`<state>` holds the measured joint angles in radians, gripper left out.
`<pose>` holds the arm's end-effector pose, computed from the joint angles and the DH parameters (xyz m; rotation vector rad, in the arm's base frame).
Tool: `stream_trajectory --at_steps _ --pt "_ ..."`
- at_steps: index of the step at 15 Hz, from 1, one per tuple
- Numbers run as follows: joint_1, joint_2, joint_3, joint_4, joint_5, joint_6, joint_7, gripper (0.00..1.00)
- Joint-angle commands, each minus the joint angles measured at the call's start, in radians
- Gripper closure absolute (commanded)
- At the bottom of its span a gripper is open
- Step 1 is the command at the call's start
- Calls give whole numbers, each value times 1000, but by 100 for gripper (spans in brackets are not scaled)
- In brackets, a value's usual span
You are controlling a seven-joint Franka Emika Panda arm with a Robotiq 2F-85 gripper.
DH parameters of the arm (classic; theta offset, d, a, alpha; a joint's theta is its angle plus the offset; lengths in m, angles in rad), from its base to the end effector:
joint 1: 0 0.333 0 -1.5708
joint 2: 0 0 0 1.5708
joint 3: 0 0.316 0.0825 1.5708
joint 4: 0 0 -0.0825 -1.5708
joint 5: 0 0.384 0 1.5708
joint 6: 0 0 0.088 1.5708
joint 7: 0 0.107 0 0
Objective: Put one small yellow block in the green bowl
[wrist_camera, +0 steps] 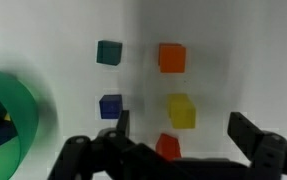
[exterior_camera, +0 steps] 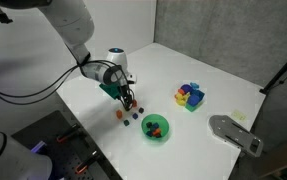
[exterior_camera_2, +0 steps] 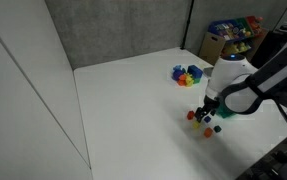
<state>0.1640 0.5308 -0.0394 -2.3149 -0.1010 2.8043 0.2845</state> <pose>0.5010 0.0659 0.1100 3.0810 -0.0907 -0.0470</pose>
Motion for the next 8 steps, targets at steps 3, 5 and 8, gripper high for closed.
stream_trajectory --at_steps 3,5,8 --pt "51 79 -24 32 32 106 13 0" --pt "73 100 -41 36 35 140 12 3" --pt "103 124 -66 43 42 171 10 29"
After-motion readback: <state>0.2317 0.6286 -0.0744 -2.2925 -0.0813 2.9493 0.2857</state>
